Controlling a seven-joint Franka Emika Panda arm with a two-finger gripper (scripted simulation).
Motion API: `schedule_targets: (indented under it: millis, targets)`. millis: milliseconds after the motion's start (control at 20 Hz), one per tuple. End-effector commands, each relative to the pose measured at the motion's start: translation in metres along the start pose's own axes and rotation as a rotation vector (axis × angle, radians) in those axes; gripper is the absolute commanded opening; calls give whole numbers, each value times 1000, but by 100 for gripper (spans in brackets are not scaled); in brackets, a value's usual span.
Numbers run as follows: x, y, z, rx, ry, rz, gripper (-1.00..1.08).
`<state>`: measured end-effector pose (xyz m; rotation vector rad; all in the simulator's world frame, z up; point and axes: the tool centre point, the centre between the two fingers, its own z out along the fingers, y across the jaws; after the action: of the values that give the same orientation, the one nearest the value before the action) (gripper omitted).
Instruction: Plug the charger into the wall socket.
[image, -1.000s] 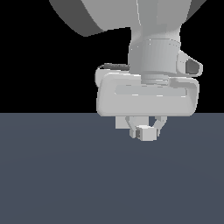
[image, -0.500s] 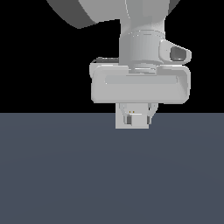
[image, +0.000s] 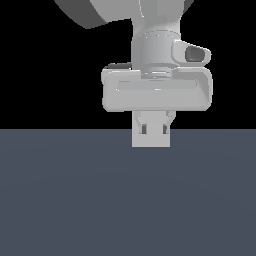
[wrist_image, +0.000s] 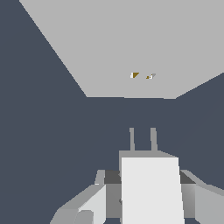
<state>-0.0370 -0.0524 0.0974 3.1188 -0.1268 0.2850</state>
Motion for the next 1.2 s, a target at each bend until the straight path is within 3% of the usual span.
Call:
schedule_targets:
  millis: [0,600,1150]
  targets:
    - [2,0,-2,-3,-1,15,-100]
    - [6,0,-2,-4,-1,22,-100]
    - [40,0,5,-4,-1,22,-100]
